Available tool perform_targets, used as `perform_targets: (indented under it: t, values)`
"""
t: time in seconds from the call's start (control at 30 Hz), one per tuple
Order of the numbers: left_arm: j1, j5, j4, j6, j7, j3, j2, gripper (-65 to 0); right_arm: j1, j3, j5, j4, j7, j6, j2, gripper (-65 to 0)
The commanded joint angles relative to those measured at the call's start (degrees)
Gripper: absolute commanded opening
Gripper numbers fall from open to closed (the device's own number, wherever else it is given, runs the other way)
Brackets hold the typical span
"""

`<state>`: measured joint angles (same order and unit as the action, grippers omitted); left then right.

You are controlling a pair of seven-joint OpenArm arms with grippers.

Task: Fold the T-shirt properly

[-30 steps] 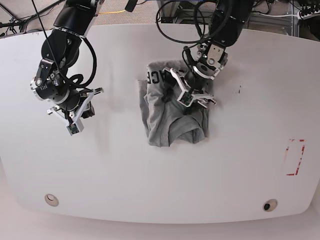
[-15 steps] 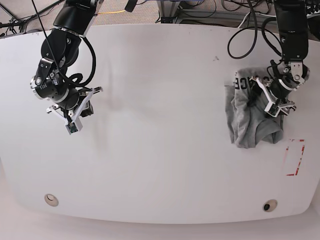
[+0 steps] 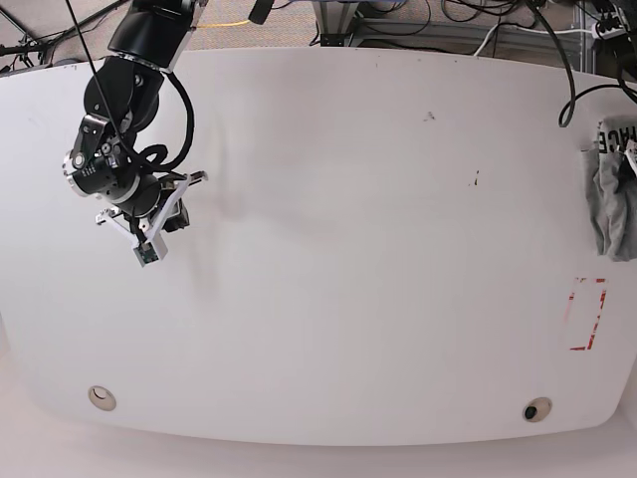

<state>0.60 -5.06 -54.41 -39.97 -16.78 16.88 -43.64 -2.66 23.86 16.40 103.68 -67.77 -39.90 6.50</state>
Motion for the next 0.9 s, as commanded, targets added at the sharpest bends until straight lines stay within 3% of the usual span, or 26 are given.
perform_targets:
  t: [0.0, 0.17, 0.5, 0.87]
  values:
    - [0.67, 2.20, -1.54, -0.03, 0.20, 0.39, -2.82, -22.9, -0.38, 0.10, 0.61, 1.16, 0.91, -0.10, 0.49, -56.9]
    - [0.94, 3.26, -6.99, -0.03, -0.68, 0.57, -3.00, -22.9, 0.24, 0.28, 0.61, 2.04, 0.91, -0.10, 0.49, -56.9]
    - [0.67, 12.40, -20.80, -0.03, -14.21, 0.74, -2.56, -22.9, 3.31, 0.28, 0.61, 5.82, 0.91, -0.10, 0.49, -56.9]
    - [-0.65, 13.19, -38.55, -0.03, -21.51, 3.03, 11.59, -22.9, 4.37, 0.10, 0.26, 5.73, 1.53, -0.10, 0.49, -56.9]
